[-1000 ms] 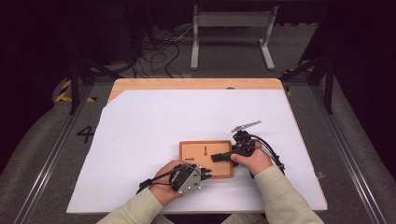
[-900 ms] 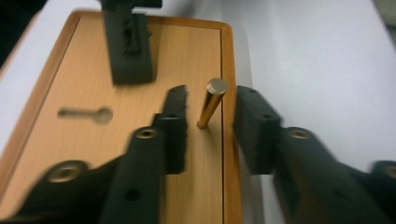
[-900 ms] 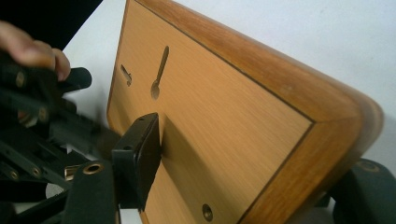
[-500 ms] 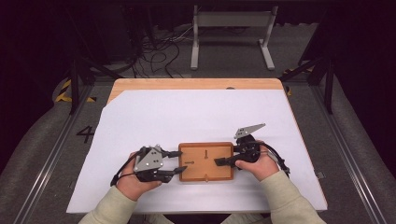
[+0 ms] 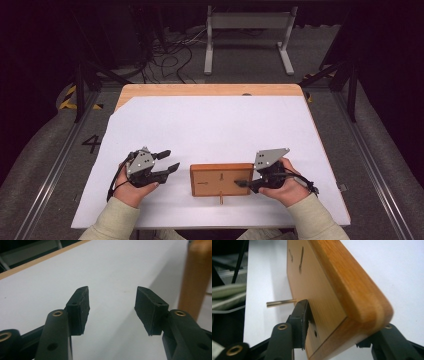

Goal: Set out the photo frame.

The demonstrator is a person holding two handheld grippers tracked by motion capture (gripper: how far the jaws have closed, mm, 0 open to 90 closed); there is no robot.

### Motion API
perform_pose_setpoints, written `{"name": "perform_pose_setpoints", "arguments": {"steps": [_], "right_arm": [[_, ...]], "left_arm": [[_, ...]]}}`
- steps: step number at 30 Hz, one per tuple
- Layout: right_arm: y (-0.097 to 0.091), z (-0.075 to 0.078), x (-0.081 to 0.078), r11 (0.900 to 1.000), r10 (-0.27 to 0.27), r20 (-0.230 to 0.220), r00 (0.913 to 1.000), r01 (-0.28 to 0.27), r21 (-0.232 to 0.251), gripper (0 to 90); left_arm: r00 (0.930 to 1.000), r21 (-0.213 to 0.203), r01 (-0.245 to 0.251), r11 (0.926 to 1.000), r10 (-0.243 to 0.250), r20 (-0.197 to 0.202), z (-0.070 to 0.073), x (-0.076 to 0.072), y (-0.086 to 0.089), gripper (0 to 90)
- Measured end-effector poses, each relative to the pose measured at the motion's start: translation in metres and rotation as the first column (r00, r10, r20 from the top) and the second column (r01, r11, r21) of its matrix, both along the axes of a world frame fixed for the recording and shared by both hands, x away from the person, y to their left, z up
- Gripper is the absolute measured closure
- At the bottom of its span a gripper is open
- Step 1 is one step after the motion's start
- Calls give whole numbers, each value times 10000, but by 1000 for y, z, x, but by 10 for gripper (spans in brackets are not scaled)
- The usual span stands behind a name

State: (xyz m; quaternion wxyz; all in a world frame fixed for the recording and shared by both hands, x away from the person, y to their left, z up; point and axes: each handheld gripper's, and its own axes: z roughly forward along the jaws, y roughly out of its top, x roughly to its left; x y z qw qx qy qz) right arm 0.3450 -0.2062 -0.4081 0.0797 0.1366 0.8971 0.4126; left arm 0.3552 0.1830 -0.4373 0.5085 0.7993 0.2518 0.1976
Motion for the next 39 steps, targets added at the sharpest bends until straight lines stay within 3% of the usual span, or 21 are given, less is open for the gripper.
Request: {"name": "perform_pose_setpoints", "arguments": {"steps": [5,8,16,20,29,34,37,39], "right_arm": [[-1,3,-14,9978,540,424,9976,-522,-420,606],[0,7,-22,9951,609,773,9951,-544,-830,612],[-2,8,-33,9932,703,863,9938,-617,-988,639],[-3,7,-40,9894,956,558,9939,-887,-1153,619],[-1,4,-48,9871,988,453,9941,-921,-1313,567],[-9,-3,-45,9876,452,8,9990,-445,-1503,473],[-14,-10,-43,9814,-69,-252,9997,19,-1918,471],[-16,-12,-42,9789,-118,-377,9992,38,-2044,490]], "left_arm": [[9995,-19,-309,9995,309,-79,-5,0,5,450],[9982,42,-566,9984,565,197,-6,-1,5,450],[9979,149,-616,9980,613,197,-10,0,4,450],[9978,150,-635,9979,632,221,-10,0,4,452],[9976,108,-658,9978,655,222,-11,1,4,463],[9978,-17,-659,9978,659,-21,-12,3,4,462],[9973,-257,-696,9972,689,-270,-12,5,4,450],[9964,-355,-724,9967,707,-459,-12,6,5,436]]}}
